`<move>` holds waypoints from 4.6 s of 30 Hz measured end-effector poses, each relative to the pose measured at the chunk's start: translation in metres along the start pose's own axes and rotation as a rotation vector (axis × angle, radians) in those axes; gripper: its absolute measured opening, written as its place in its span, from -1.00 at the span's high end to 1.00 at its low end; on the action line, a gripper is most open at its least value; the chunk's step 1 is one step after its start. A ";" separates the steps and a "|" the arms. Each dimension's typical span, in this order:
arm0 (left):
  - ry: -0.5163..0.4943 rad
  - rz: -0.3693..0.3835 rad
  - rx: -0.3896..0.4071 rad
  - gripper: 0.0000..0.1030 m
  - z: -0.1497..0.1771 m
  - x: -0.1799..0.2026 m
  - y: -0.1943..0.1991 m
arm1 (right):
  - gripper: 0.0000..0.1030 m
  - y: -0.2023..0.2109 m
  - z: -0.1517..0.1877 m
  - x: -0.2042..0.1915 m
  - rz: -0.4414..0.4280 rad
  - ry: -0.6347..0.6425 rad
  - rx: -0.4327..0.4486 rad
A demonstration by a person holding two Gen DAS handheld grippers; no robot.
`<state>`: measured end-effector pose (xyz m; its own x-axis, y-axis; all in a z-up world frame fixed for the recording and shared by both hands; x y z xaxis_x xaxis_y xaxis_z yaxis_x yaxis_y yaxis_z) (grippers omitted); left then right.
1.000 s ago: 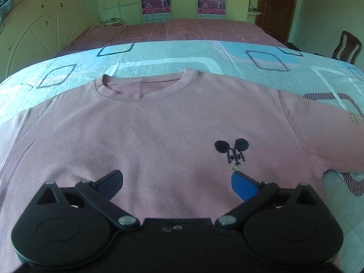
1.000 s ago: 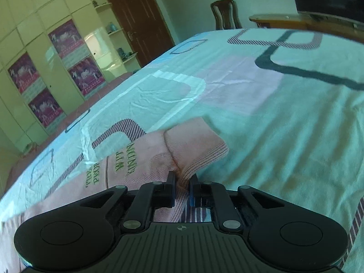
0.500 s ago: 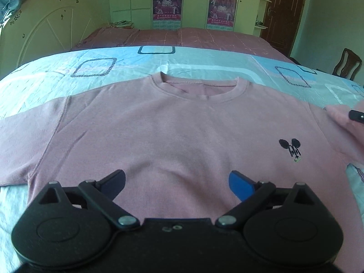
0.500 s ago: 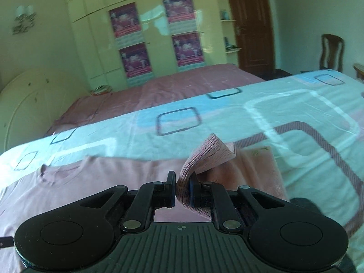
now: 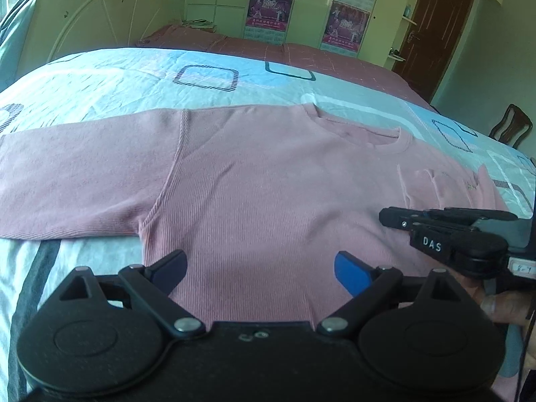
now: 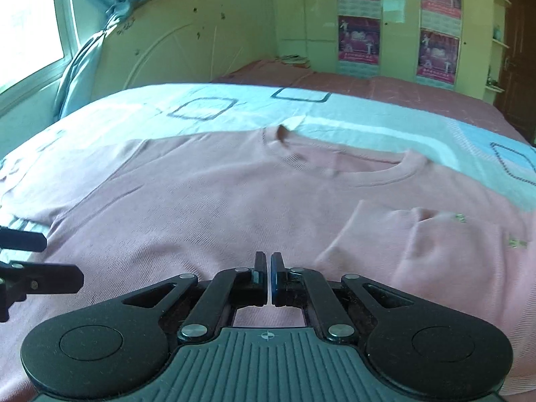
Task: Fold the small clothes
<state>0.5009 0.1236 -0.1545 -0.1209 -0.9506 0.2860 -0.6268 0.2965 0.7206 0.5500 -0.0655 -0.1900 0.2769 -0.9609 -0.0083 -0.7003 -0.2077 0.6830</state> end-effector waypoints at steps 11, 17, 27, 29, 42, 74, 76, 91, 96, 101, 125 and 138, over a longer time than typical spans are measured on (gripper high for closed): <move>-0.041 0.321 -0.037 -0.32 -0.023 0.077 -0.076 | 0.96 0.055 0.029 0.118 0.308 -0.282 0.023; 0.009 0.377 -0.102 0.12 -0.038 0.108 -0.141 | 0.95 0.092 0.057 0.190 0.412 -0.401 0.016; 0.042 0.345 0.110 0.90 -0.060 0.101 -0.108 | -0.40 0.119 0.085 0.230 0.432 -0.493 0.008; 0.055 0.314 0.139 0.90 -0.062 0.084 -0.089 | -0.50 0.118 0.084 0.223 0.386 -0.466 0.020; 0.108 0.197 0.135 0.90 -0.037 0.026 -0.066 | 0.04 0.079 0.081 0.196 0.405 -0.270 -0.079; 0.117 0.135 0.157 0.61 -0.046 -0.008 -0.108 | 0.92 -0.005 -0.005 0.288 0.290 -0.371 -0.044; 0.056 0.036 0.200 0.45 -0.054 0.003 -0.096 | 0.92 0.005 -0.010 0.275 0.270 -0.343 0.009; -0.019 0.093 0.098 0.12 -0.068 0.018 -0.133 | 0.93 -0.026 -0.016 0.290 0.237 -0.350 -0.051; -0.035 0.084 0.161 0.17 -0.069 0.031 -0.118 | 0.92 -0.017 -0.020 0.295 0.200 -0.366 -0.017; -0.116 0.013 0.079 0.10 -0.065 0.038 -0.129 | 0.93 -0.024 -0.017 0.288 0.206 -0.304 -0.073; -0.205 0.031 0.010 -0.15 -0.006 0.091 -0.096 | 0.92 0.077 0.055 0.213 0.248 -0.266 -0.096; -0.159 0.085 0.025 -0.59 -0.012 0.077 -0.086 | 0.54 0.081 0.057 0.213 0.277 -0.351 -0.082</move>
<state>0.5546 0.0257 -0.1867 -0.2928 -0.9255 0.2402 -0.6279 0.3756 0.6817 0.5150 -0.2970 -0.1778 -0.1634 -0.9851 -0.0540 -0.6582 0.0681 0.7497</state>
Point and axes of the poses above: each gripper's, at about its wrist camera, not at the fingertips, and y roughly against the way its jaws point, x to its right, z to its underside, the point moved 1 cm from there along -y, roughly the way its jaws point, and after that the axes turned 11 degrees about z, right-handed, at the moved point
